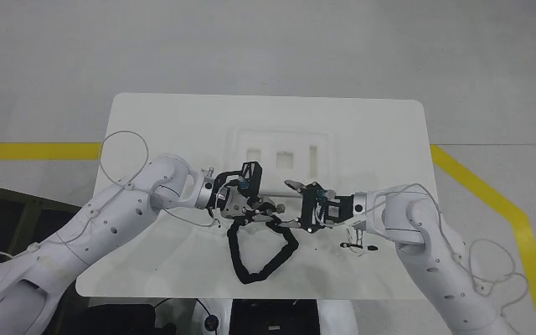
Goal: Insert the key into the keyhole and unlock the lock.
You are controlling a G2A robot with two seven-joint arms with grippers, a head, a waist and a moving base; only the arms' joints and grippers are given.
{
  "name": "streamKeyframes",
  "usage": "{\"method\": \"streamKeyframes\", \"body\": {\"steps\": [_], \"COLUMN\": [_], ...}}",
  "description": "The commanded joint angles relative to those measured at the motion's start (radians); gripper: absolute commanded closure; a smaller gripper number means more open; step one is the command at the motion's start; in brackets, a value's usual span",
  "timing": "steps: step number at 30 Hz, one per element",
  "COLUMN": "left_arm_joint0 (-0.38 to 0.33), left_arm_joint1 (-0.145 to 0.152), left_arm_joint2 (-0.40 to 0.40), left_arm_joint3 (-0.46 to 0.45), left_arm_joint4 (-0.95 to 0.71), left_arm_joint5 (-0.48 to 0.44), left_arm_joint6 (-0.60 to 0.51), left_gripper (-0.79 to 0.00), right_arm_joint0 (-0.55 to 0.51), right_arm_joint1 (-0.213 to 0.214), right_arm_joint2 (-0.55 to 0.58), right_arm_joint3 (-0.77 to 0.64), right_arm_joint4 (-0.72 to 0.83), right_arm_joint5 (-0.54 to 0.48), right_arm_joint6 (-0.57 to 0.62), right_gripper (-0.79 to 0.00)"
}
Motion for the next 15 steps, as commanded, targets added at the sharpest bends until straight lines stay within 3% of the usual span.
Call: {"method": "streamKeyframes", "body": {"steps": [1, 6, 9, 13, 15], "left_arm_joint0": [-0.007, -0.023, -0.031, -0.042, -0.046], "left_arm_joint1": [0.001, 0.004, 0.006, 0.009, 0.011], "left_arm_joint2": [0.011, 0.035, 0.048, 0.063, 0.070], "left_arm_joint3": [0.002, 0.005, 0.004, 0.005, 0.006], "left_arm_joint4": [-0.001, -0.007, -0.009, -0.008, -0.009], "left_arm_joint5": [0.000, 0.000, 0.000, 0.000, 0.000], "left_arm_joint6": [0.004, 0.016, 0.024, 0.038, 0.045], "left_gripper": [0.000, 0.000, 0.000, 0.000, 0.000], "right_arm_joint0": [0.000, 0.004, 0.007, 0.010, 0.012], "right_arm_joint1": [0.001, 0.004, 0.006, 0.007, 0.008], "right_arm_joint2": [-0.002, -0.013, -0.022, -0.032, -0.035], "right_arm_joint3": [-0.002, -0.007, -0.010, -0.012, -0.010], "right_arm_joint4": [-0.007, -0.022, -0.028, -0.034, -0.036], "right_arm_joint5": [0.002, -0.005, -0.004, 0.001, 0.002], "right_arm_joint6": [-0.003, -0.002, -0.001, -0.004, -0.005], "right_gripper": [-0.376, -0.379, -0.339, -0.194, -0.068]}}
